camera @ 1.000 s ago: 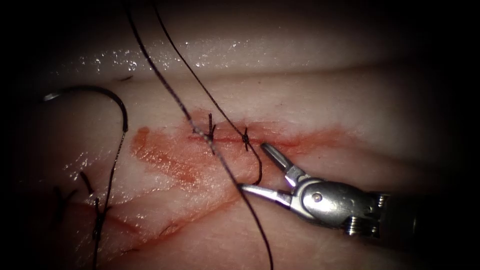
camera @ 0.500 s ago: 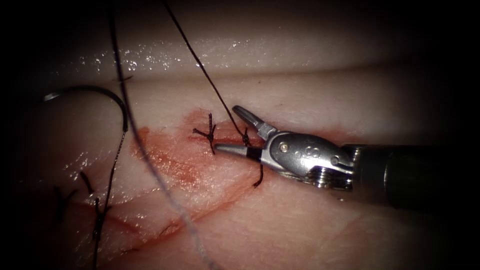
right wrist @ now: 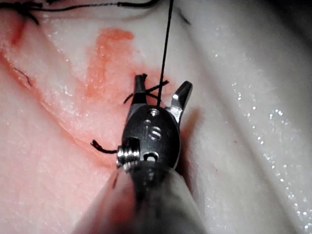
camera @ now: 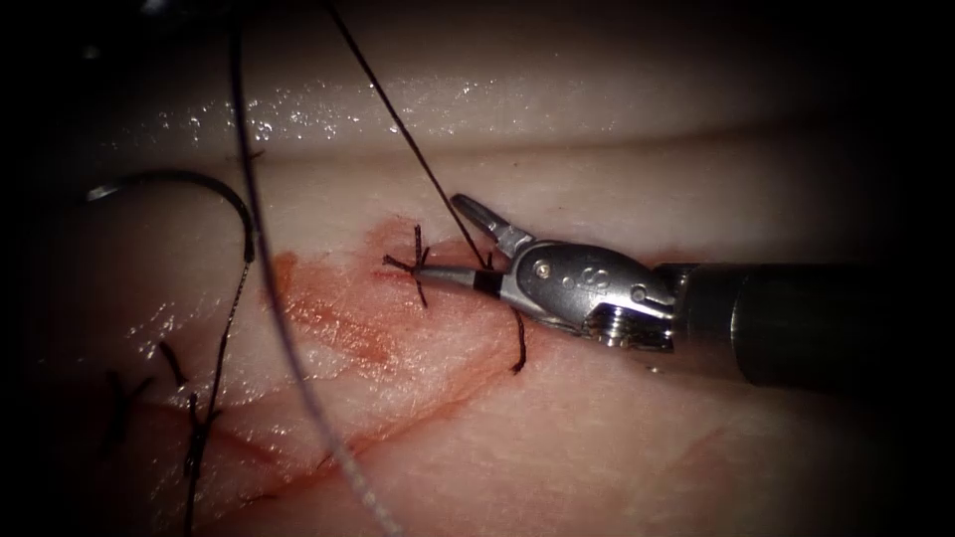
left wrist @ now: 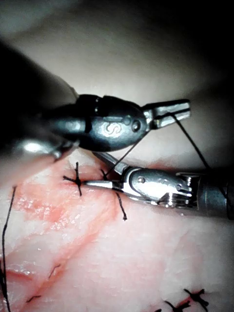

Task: Wound Closure

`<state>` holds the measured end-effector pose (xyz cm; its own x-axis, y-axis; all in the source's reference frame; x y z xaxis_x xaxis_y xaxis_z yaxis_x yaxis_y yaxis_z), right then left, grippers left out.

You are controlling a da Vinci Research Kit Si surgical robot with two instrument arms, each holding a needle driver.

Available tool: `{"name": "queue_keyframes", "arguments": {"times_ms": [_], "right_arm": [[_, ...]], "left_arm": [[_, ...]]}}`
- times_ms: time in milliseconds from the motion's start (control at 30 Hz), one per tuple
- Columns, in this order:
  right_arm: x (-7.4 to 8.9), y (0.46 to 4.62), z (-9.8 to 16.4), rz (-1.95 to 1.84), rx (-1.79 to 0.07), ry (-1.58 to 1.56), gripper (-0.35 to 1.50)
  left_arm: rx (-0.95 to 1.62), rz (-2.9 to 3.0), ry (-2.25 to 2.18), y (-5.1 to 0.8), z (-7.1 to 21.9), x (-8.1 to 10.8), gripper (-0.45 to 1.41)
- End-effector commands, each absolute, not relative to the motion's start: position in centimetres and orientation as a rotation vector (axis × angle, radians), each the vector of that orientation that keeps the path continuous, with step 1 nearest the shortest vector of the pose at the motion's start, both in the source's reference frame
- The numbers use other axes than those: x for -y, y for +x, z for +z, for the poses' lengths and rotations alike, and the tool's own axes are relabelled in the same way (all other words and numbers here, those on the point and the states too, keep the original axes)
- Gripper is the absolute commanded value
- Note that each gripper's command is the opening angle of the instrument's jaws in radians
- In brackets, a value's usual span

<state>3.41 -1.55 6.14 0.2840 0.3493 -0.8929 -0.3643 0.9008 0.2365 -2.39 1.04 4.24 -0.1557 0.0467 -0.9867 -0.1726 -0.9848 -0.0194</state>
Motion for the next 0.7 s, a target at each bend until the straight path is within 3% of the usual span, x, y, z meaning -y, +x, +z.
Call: {"name": "queue_keyframes", "arguments": {"times_ms": [33,367,433,500,600,633,700], "right_arm": [[1.51,3.54,6.19,0.478,-1.194,-0.016,1.1],[1.41,3.64,6.28,0.482,-1.193,-0.023,1.08],[1.43,3.67,6.28,0.484,-1.193,-0.026,1.0],[1.47,3.71,6.28,0.483,-1.193,-0.03,0.76],[1.51,3.78,6.3,0.481,-1.196,-0.032,0.69],[1.53,3.8,6.3,0.477,-1.201,-0.03,0.53],[1.56,3.81,6.31,0.456,-1.226,-0.007,-0.35]], "left_arm": [[-0.146,2.281,-1.943,-2.47,4.31,-1.05,-0.45],[-0.139,2.282,-1.961,-2.5,4.25,-0.97,-0.45],[-0.137,2.28,-1.963,-2.5,4.22,-0.96,-0.45],[-0.135,2.278,-1.965,-2.5,4.2,-0.96,-0.45],[-0.139,2.279,-1.972,-2.51,4.17,-0.95,-0.45],[-0.139,2.279,-1.973,-2.51,4.16,-0.94,-0.45],[-0.138,2.278,-1.975,-2.51,4.14,-0.93,-0.45]]}}
